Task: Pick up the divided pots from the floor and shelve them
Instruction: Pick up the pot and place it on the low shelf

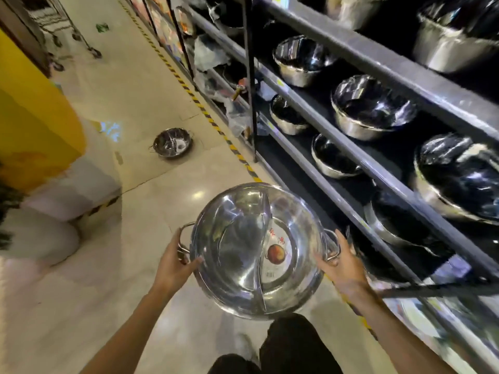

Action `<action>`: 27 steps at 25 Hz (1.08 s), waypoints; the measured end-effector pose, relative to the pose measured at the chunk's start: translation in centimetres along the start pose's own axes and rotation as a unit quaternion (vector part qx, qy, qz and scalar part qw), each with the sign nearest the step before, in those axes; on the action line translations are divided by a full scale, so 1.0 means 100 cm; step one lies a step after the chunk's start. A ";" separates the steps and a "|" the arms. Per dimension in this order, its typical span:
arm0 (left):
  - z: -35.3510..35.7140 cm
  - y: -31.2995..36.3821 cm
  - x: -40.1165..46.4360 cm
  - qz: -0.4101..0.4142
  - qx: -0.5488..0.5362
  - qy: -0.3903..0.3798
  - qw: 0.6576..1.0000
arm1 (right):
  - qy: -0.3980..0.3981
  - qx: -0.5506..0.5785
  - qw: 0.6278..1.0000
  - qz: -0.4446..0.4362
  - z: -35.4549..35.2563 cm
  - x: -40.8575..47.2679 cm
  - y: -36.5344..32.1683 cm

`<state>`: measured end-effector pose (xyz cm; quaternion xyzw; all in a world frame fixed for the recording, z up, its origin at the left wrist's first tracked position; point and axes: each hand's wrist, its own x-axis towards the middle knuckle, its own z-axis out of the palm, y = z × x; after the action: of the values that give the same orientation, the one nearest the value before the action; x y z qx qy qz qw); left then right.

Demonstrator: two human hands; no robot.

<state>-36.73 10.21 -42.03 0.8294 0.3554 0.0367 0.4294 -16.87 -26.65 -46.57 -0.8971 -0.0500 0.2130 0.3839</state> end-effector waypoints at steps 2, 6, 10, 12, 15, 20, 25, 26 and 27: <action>0.008 0.006 0.052 0.008 0.029 -0.020 0.999 | 0.015 0.000 1.000 0.010 0.010 0.038 -0.003; 0.030 0.020 0.154 0.009 0.072 -0.046 0.996 | -0.005 0.026 0.999 0.043 0.021 0.114 -0.014; 0.045 0.034 0.231 0.024 0.086 -0.088 0.992 | 0.013 0.060 0.994 0.092 0.024 0.160 -0.018; 0.059 0.038 0.266 0.029 0.094 -0.115 0.989 | 0.020 0.067 0.992 0.101 0.031 0.176 -0.017; 0.102 0.025 0.326 0.034 0.088 -0.145 0.985 | 0.041 0.056 0.988 0.140 0.050 0.201 -0.001; 0.216 -0.029 0.414 0.029 0.052 -0.166 0.984 | 0.122 0.114 0.964 0.205 0.124 0.258 0.087; 0.369 -0.111 0.490 0.046 -0.001 -0.113 0.993 | 0.223 0.183 0.939 0.189 0.217 0.351 0.217; 0.391 -0.126 0.501 0.061 -0.014 -0.103 0.993 | 0.242 0.202 0.932 0.180 0.228 0.366 0.240; 0.417 -0.144 0.513 0.075 -0.028 -0.090 0.993 | 0.257 0.213 0.927 0.173 0.241 0.383 0.266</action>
<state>8.69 18.90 -91.34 0.8415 0.2510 0.0042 0.4784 5.63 -19.55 -93.43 -0.8129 0.2533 0.0439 0.5226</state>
